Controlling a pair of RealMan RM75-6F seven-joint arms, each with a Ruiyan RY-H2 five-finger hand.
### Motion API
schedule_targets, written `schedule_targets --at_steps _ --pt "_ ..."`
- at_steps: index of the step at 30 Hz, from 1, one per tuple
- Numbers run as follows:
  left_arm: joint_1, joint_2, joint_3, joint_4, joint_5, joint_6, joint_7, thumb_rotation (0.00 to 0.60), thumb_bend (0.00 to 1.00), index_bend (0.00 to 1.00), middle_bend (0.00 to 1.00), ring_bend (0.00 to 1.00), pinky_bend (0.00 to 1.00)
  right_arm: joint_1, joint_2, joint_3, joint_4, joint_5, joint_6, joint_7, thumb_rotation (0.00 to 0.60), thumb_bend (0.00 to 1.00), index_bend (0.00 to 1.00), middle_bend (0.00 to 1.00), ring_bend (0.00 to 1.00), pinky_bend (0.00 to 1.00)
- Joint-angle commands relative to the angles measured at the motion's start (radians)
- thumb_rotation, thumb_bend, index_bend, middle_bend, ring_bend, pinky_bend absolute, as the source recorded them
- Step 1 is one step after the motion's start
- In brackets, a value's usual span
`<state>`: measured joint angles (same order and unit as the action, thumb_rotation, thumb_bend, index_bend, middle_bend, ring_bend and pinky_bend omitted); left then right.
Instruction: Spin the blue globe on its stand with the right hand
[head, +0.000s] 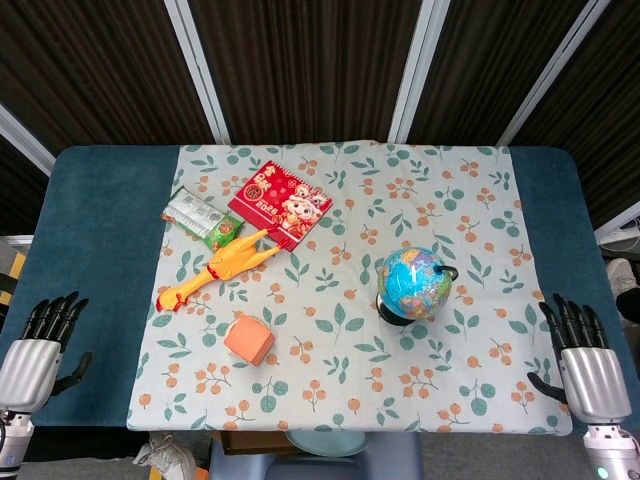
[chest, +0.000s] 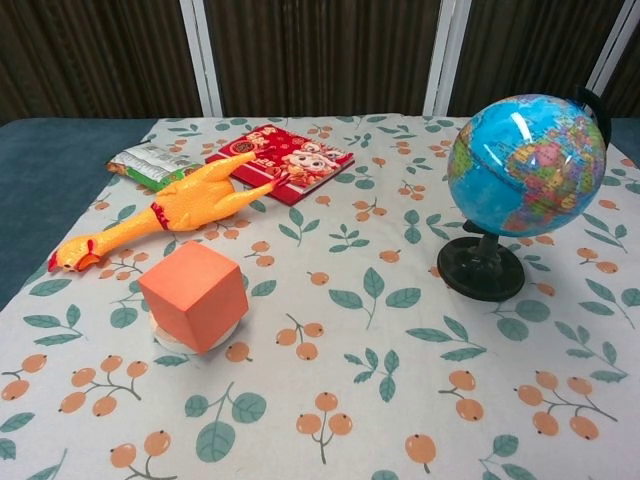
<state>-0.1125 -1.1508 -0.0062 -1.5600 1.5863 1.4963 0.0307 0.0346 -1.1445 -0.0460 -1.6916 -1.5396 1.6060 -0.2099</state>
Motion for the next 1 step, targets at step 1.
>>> schedule_targets --at_steps 1 --pt "0.0 -0.001 0.002 -0.003 -0.003 -0.004 0.01 0.6 0.42 0.04 0.0 0.0 0.0 -0.005 0.011 0.004 0.002 0.0 -0.009 0.014 0.6 0.15 0.0 0.0 0.0 0.0"
